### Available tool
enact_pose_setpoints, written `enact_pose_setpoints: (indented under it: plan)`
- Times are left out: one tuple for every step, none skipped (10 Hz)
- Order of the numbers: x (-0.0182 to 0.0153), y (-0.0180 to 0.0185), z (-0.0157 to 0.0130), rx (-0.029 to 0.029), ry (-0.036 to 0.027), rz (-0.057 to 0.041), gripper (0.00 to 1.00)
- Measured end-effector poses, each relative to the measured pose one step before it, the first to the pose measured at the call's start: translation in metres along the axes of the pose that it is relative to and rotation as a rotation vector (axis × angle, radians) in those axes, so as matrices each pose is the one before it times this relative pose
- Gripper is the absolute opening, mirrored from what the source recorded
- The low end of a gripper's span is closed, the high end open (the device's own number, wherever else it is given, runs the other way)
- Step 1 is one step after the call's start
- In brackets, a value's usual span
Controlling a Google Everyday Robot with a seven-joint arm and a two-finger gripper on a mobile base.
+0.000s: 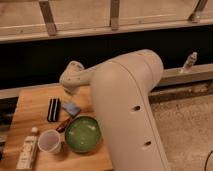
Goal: Place the white sponge in the ceramic cup
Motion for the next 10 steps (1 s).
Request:
enact_pose_setpoints:
  plan:
    - [0.00037,-0.00097,-0.00154,0.00152,0.00014,0.00022,0.8]
    - [0.00238,0.00074,-0.0006,-0.00786,0.01146,0.00275,0.8]
    - [0.00318,0.00234,0.00258,-0.02795,0.02133,0.00297,0.8]
    - [0.00202,0.00424,0.00777,-0.03182,0.00966,0.00256,0.8]
    - [-0.00158,0.00657,0.00794,-0.02843,0.00036,-0.00184,0.8]
    - [-0.00373,0.00566,0.00529,-0.0281,-0.00267,0.00025,0.8]
    - [-0.0001,0.00234,0.00438,-0.01899,-0.00251,0.00397,0.8]
    - [-0.00038,0.00244,0.00386,-0.01733,-0.00407,0.00463,0.8]
    - [0.00089,0.00119,0.00378,-0.01332,-0.00099,0.00438,0.8]
    - [-0.00004,0.00302,0.0074,-0.02141,-0.0011,0.00408,0.8]
